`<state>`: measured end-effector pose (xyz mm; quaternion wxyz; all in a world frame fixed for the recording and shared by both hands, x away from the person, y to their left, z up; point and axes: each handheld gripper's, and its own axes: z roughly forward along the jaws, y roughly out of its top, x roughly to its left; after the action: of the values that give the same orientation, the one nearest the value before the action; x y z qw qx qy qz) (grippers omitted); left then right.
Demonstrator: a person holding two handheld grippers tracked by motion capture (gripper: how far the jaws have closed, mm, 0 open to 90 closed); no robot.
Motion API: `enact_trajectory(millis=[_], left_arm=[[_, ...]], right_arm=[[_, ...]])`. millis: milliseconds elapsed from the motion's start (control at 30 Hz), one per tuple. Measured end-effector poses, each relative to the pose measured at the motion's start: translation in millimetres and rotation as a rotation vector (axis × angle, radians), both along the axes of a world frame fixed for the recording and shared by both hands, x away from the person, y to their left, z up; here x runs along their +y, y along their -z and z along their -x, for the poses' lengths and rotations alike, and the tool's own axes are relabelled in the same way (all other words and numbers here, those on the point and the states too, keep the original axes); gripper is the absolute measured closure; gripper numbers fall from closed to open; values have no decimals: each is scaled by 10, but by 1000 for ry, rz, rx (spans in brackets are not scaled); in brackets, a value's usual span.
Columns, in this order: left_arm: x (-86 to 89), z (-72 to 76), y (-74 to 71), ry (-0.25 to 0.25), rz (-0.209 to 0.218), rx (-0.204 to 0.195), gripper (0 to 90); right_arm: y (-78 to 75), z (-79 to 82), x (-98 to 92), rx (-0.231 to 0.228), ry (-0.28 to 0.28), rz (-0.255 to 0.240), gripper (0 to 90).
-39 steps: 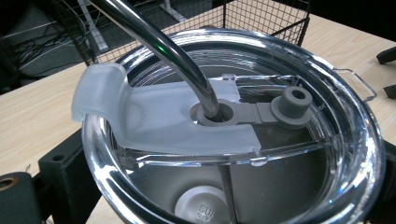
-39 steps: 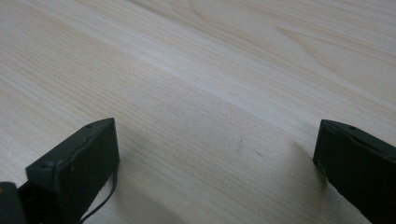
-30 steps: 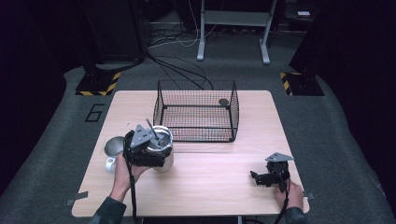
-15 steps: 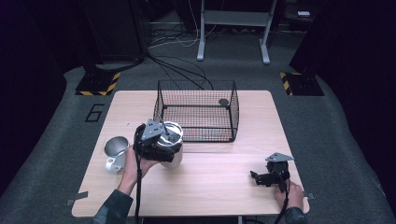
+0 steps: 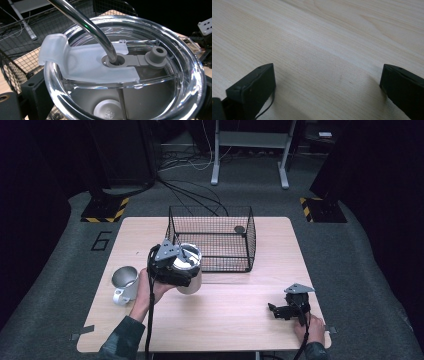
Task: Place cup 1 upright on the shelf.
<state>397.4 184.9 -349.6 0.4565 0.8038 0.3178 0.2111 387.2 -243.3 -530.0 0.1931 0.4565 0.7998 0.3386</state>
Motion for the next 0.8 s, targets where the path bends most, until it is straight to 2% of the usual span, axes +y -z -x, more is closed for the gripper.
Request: enact_trajectory(millis=[300,533,800], left_arm=[[-103,-81,-187,21,17,-20,39],[-172,-167,-288,31,29,-14,39],[-239,-287,-413,42,43,-26,39]], right_arm=[[0,-1,0,0,-1,0,0],[0,-1,0,0,-1,0,0],[0,-1,-1,0,-1,0,0]])
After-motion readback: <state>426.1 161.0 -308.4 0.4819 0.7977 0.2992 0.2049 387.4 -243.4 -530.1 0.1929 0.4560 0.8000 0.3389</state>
